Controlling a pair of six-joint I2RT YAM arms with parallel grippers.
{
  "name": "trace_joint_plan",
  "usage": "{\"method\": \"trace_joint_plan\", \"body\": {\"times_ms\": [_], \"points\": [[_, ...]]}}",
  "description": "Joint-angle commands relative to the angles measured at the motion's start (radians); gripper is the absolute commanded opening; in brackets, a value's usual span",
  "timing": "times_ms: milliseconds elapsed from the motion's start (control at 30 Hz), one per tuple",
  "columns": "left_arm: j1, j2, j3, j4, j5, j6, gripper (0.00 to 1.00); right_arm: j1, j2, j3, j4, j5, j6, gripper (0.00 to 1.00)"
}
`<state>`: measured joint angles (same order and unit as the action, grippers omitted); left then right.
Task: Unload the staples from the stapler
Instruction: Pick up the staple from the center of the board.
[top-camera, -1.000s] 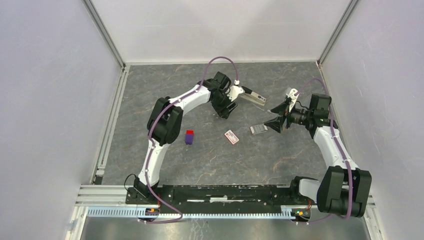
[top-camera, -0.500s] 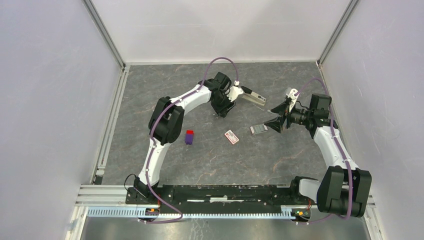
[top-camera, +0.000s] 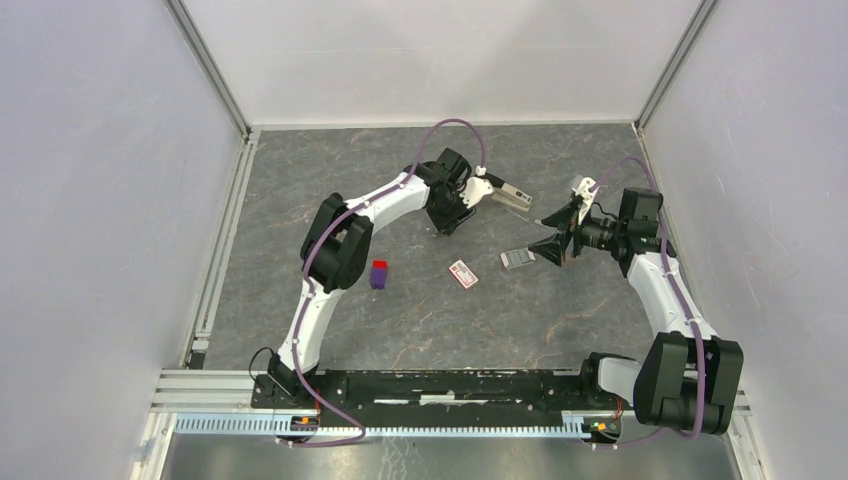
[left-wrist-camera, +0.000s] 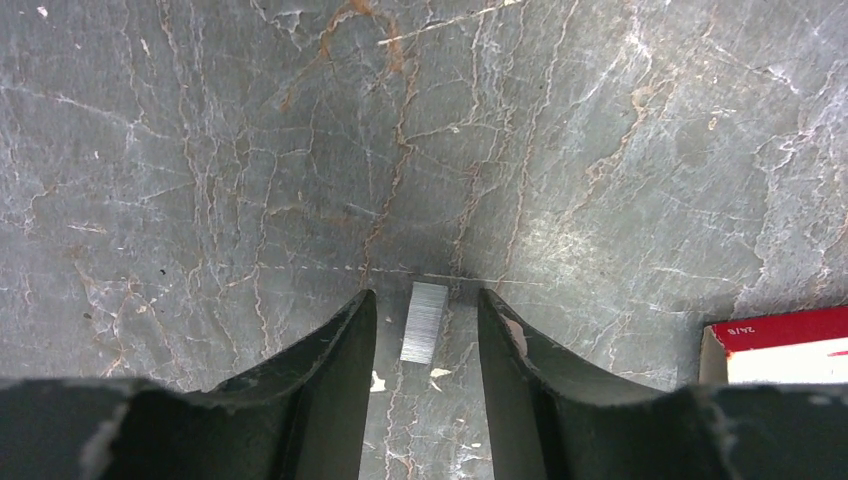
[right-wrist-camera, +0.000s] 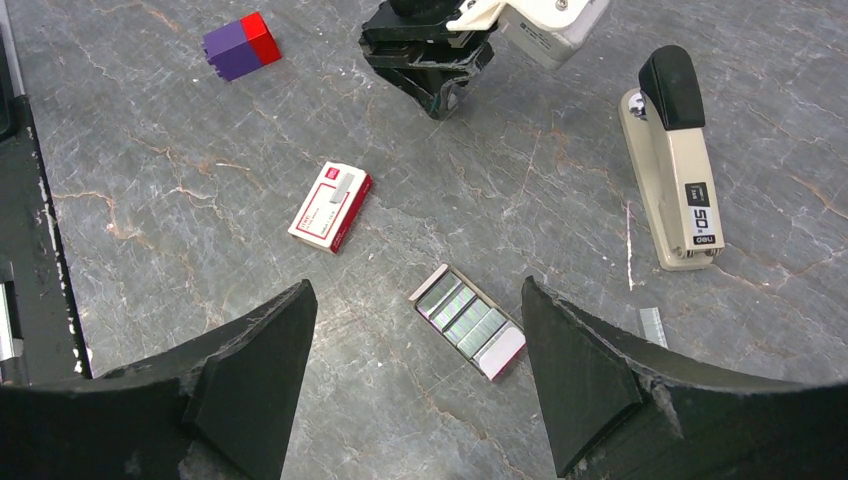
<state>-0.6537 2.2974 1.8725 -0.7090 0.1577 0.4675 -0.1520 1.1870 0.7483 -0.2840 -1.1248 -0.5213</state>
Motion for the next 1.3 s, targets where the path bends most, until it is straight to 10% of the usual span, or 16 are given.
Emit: {"method": "trace_joint_plan", "body": {"times_ms": [0, 1267], "points": [[-0.008, 0.011, 0.021, -0.015, -0.032, 0.045, 0.48, -0.004, 0.002, 0.026, -0.001, -0.025, -0.013, 0.81], [0.016, -0.005, -0.006, -0.046, 0.007, 0.046, 0.20, -0.017, -0.010, 0.026, -0.006, -0.040, -0.015, 0.81]]}}
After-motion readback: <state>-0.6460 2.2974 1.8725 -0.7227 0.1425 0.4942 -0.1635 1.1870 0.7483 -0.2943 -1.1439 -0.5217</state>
